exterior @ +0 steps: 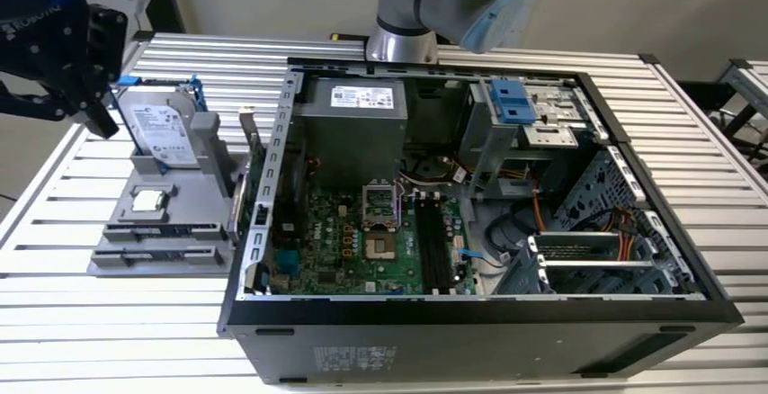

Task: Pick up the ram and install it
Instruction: 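Pick up the ram and move it above insertion slot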

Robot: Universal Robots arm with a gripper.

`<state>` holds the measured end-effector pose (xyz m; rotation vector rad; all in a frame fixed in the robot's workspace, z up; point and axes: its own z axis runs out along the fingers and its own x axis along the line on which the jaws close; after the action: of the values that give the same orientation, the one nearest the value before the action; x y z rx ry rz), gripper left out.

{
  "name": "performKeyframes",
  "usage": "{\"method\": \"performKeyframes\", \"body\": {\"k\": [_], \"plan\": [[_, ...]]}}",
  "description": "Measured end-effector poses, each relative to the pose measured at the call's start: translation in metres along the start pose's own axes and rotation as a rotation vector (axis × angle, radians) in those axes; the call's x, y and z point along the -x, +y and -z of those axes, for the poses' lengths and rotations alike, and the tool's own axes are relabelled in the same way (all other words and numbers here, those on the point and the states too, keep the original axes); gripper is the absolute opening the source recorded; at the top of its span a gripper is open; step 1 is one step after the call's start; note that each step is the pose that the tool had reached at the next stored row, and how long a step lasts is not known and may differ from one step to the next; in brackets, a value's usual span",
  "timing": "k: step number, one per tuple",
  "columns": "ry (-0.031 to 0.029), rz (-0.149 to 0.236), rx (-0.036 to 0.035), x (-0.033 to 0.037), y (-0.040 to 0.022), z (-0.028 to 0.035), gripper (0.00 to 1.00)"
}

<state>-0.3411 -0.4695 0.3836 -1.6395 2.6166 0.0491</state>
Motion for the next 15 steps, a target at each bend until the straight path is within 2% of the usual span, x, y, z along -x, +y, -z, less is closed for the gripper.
{"method": "performKeyframes", "body": {"k": [15], "plan": [[-0.0013, 0.273, 0.0153, -0.0001, 0.0, -0.0006, 0.0]]}}
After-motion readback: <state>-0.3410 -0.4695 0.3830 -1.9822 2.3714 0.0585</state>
